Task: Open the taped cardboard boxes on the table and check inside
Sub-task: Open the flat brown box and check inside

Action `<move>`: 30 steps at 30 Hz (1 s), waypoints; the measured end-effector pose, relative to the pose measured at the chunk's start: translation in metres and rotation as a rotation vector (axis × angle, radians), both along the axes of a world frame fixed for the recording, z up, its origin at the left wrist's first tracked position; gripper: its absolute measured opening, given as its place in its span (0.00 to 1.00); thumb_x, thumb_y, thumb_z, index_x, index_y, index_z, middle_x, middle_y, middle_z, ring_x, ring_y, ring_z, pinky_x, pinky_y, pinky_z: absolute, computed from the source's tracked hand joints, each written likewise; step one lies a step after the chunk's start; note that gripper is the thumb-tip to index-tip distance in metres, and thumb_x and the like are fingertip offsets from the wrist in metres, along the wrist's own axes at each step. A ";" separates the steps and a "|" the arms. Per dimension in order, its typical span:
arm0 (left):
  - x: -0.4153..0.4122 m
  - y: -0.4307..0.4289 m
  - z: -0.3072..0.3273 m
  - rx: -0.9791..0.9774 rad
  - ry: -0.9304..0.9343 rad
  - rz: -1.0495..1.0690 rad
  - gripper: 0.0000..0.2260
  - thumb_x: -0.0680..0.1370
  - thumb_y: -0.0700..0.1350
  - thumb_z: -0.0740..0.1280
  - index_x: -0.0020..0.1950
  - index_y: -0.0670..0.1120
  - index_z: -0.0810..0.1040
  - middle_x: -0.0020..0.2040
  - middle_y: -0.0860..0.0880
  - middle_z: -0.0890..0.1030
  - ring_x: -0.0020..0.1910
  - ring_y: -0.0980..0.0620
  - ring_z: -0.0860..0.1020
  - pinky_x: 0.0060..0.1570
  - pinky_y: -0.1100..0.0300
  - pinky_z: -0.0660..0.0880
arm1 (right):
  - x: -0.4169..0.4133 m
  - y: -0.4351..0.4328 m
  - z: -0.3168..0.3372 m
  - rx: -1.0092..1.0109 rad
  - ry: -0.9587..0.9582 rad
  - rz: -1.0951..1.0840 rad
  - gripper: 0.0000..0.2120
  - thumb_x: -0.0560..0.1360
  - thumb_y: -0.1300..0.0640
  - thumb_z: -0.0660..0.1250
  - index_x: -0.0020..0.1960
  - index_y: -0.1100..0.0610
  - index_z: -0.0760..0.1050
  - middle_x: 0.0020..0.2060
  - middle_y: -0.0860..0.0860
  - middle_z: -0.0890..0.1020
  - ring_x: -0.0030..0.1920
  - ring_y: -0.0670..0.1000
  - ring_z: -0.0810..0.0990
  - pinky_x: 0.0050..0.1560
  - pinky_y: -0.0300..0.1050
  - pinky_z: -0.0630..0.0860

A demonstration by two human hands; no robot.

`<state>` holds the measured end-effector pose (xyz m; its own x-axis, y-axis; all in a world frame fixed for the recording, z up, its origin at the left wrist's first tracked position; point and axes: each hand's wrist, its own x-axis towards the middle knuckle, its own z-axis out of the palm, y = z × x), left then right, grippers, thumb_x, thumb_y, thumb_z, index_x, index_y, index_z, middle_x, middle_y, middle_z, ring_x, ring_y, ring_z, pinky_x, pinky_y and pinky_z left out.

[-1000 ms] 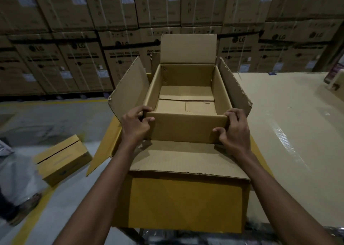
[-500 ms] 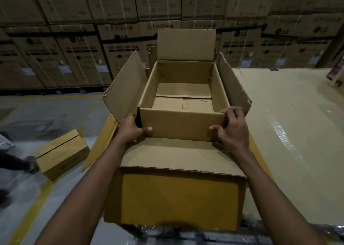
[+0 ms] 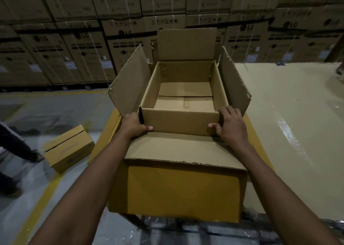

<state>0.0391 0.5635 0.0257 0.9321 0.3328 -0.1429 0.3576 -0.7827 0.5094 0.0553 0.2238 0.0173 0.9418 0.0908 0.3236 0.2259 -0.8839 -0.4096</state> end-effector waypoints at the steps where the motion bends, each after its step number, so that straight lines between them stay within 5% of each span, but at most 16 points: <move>1: -0.001 -0.001 0.000 0.016 -0.036 0.022 0.32 0.66 0.52 0.83 0.64 0.42 0.76 0.60 0.42 0.80 0.59 0.41 0.78 0.58 0.47 0.79 | -0.001 -0.001 0.000 0.000 0.026 -0.003 0.27 0.75 0.48 0.76 0.70 0.56 0.74 0.67 0.54 0.75 0.69 0.57 0.69 0.64 0.55 0.74; 7: -0.005 0.000 0.009 0.173 0.129 -0.050 0.26 0.74 0.56 0.76 0.64 0.40 0.75 0.62 0.39 0.76 0.61 0.40 0.76 0.55 0.52 0.74 | 0.006 -0.002 -0.005 -0.119 0.273 0.118 0.24 0.79 0.45 0.71 0.71 0.53 0.73 0.67 0.56 0.79 0.68 0.60 0.75 0.66 0.56 0.72; 9: -0.007 -0.002 0.014 0.169 0.182 -0.099 0.25 0.78 0.56 0.72 0.66 0.40 0.75 0.63 0.40 0.78 0.62 0.41 0.76 0.56 0.52 0.74 | 0.011 -0.002 -0.011 -0.140 0.378 0.196 0.27 0.82 0.41 0.64 0.79 0.46 0.64 0.82 0.55 0.61 0.78 0.64 0.62 0.77 0.63 0.62; 11: -0.009 -0.003 0.014 0.155 0.194 -0.117 0.27 0.77 0.58 0.72 0.67 0.41 0.74 0.63 0.41 0.79 0.61 0.42 0.76 0.56 0.52 0.75 | 0.011 -0.002 -0.015 -0.094 0.409 0.244 0.30 0.83 0.39 0.59 0.83 0.40 0.54 0.84 0.50 0.39 0.82 0.66 0.44 0.80 0.67 0.48; 13: -0.013 -0.007 0.012 0.164 0.121 -0.087 0.33 0.74 0.59 0.75 0.70 0.42 0.71 0.64 0.41 0.78 0.61 0.42 0.77 0.57 0.50 0.77 | 0.007 -0.003 -0.019 -0.057 0.388 0.261 0.31 0.83 0.39 0.59 0.83 0.38 0.51 0.81 0.47 0.30 0.81 0.65 0.34 0.79 0.68 0.43; 16: -0.017 -0.022 0.013 0.203 -0.068 -0.095 0.50 0.71 0.52 0.80 0.82 0.48 0.51 0.74 0.39 0.69 0.71 0.36 0.70 0.67 0.42 0.70 | -0.001 -0.003 -0.017 -0.053 0.303 0.273 0.33 0.83 0.42 0.63 0.83 0.39 0.51 0.79 0.45 0.25 0.80 0.60 0.28 0.79 0.67 0.44; 20: -0.011 -0.026 0.008 0.182 -0.019 -0.192 0.50 0.76 0.53 0.75 0.84 0.52 0.41 0.83 0.42 0.46 0.79 0.34 0.56 0.76 0.40 0.58 | -0.005 -0.003 -0.017 -0.014 0.245 0.168 0.37 0.81 0.47 0.68 0.84 0.43 0.52 0.77 0.47 0.22 0.82 0.60 0.36 0.79 0.62 0.53; 24: -0.006 -0.016 0.002 0.264 0.001 -0.269 0.49 0.77 0.57 0.72 0.83 0.48 0.39 0.83 0.40 0.48 0.79 0.35 0.56 0.76 0.41 0.58 | 0.000 0.000 -0.019 0.033 0.325 0.060 0.37 0.83 0.48 0.64 0.85 0.50 0.48 0.82 0.53 0.33 0.82 0.63 0.54 0.77 0.59 0.62; 30: 0.002 -0.014 -0.001 0.287 0.084 -0.286 0.50 0.77 0.60 0.71 0.83 0.49 0.39 0.81 0.39 0.56 0.76 0.34 0.63 0.73 0.41 0.65 | 0.013 -0.004 -0.025 -0.026 0.360 0.098 0.37 0.85 0.50 0.63 0.84 0.57 0.46 0.83 0.54 0.34 0.83 0.61 0.51 0.77 0.60 0.61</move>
<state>0.0409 0.5500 0.0243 0.9820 0.0990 -0.1611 0.1355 -0.9627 0.2340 0.0681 0.2194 -0.0078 0.9814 0.1897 -0.0303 0.1554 -0.8766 -0.4554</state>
